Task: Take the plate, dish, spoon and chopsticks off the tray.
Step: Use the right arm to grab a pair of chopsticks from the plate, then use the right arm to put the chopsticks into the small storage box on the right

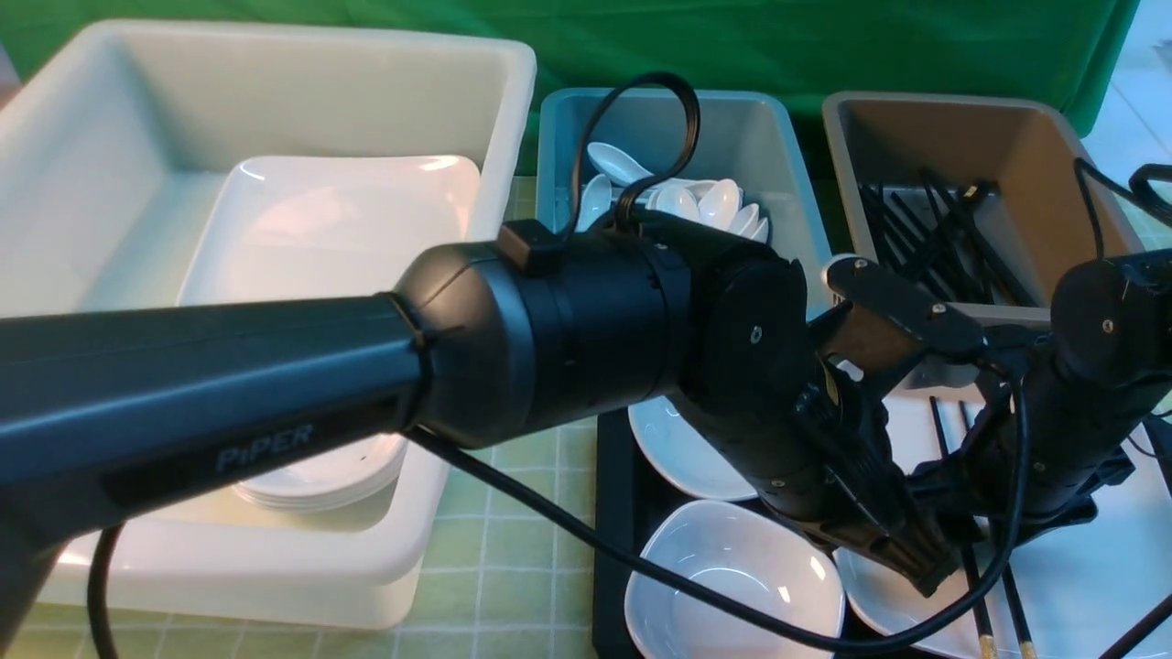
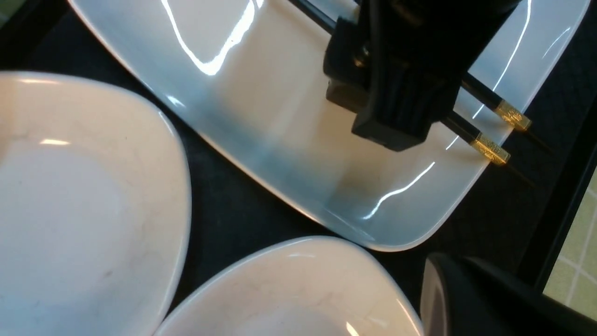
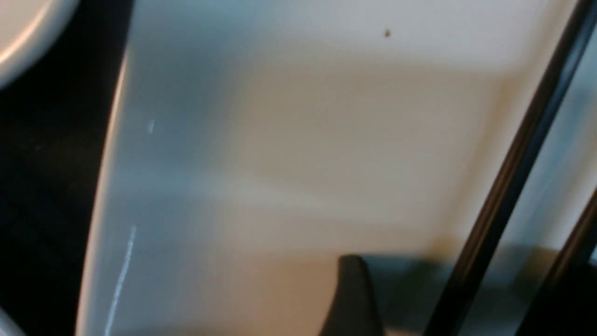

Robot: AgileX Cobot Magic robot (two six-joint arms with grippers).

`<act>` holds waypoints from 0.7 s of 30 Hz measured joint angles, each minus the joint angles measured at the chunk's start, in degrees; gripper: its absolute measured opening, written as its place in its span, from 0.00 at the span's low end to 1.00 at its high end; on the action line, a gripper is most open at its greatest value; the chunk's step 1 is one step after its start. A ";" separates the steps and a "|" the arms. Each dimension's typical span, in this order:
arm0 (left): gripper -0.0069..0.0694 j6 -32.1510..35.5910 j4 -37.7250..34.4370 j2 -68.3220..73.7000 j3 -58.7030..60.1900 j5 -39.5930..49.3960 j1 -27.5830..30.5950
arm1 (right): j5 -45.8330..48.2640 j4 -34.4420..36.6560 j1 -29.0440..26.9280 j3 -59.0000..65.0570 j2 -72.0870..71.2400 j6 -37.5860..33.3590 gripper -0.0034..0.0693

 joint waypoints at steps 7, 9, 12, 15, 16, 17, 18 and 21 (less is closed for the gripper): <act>0.07 0.00 3.23 0.00 -1.56 0.00 0.33 | 4.58 -0.06 0.00 -0.11 -3.94 -0.40 0.18; 0.07 -0.29 4.17 -0.09 -2.89 -0.11 0.84 | 5.74 -0.06 0.00 -0.89 -5.66 -0.79 0.18; 0.07 -1.46 5.79 -0.38 -8.07 -1.53 3.31 | 7.26 -0.06 -0.22 -5.76 -10.50 -3.05 0.18; 0.07 -1.75 6.05 -0.45 -12.36 -4.40 6.34 | 7.20 0.29 -2.72 -13.26 -11.02 -5.76 0.18; 0.07 -1.71 6.05 -0.45 -12.87 -5.14 6.85 | 7.16 0.29 -3.01 -14.62 -10.85 -6.11 0.18; 0.07 -1.76 6.05 -0.38 -14.25 -8.22 8.54 | 6.98 0.34 -5.87 -20.64 -8.30 -6.53 0.18; 0.07 -1.76 6.05 -0.38 -14.83 -10.79 9.65 | 6.89 0.34 -6.84 -23.85 -6.66 -7.09 0.18; 0.07 -1.76 5.62 -0.06 -15.44 -17.93 11.49 | 5.84 0.28 -10.44 -36.17 1.10 -7.63 0.18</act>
